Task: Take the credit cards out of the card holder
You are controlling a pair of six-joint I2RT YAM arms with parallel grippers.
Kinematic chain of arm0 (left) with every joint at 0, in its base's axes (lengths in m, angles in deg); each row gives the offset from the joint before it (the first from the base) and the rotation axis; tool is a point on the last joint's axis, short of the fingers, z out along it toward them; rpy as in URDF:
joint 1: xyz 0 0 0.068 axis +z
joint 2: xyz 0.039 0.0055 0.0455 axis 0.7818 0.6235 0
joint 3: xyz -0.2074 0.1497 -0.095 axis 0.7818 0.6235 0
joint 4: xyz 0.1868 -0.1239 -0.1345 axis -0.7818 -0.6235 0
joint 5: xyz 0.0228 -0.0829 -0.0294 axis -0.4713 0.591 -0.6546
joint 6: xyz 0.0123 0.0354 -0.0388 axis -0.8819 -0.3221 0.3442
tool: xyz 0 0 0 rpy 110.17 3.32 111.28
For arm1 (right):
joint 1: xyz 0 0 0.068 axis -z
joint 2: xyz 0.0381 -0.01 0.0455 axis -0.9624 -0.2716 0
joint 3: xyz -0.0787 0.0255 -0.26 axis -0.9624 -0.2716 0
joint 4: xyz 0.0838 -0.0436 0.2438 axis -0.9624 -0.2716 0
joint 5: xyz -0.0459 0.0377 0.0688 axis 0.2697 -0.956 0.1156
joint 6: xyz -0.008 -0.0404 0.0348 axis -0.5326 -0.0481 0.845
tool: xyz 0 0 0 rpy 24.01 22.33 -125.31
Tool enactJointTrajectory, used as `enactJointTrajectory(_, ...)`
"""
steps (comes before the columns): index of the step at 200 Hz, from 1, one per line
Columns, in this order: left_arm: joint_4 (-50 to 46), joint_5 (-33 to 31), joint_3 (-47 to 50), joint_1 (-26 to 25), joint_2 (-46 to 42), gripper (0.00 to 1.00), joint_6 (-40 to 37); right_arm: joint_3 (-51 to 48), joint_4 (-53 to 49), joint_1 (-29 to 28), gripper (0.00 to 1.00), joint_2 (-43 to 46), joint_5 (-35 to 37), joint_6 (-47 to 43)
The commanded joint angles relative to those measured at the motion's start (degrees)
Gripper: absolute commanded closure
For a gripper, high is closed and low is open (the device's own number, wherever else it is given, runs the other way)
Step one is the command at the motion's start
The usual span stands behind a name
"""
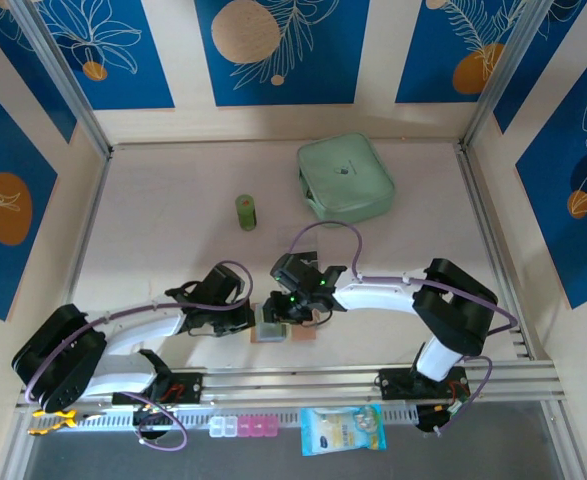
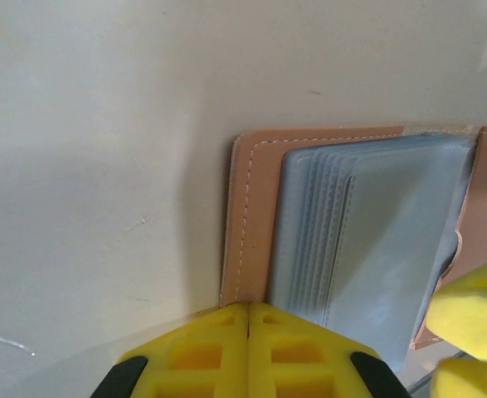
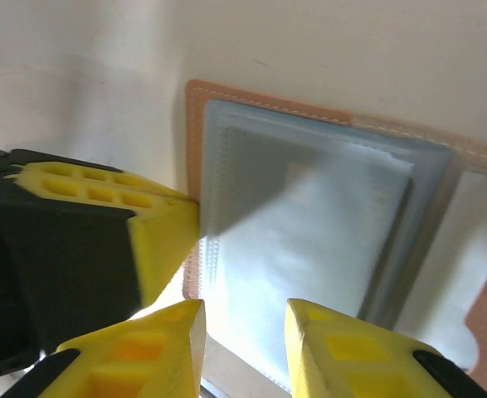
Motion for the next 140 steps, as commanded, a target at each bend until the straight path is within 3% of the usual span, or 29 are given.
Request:
enactJointTrajectory(1,-2.2,-1.0,0.1,0.5,1.4,0.96,-0.9,-1.3,-0.4,0.4,0.68,-1.2,-0.8,0.6)
enactJointTrajectory(140,-3.1,-1.3,-0.5,0.5,0.7,0.96,-0.8,-4.9,-1.6,2.4,0.69,1.8,0.5,0.3)
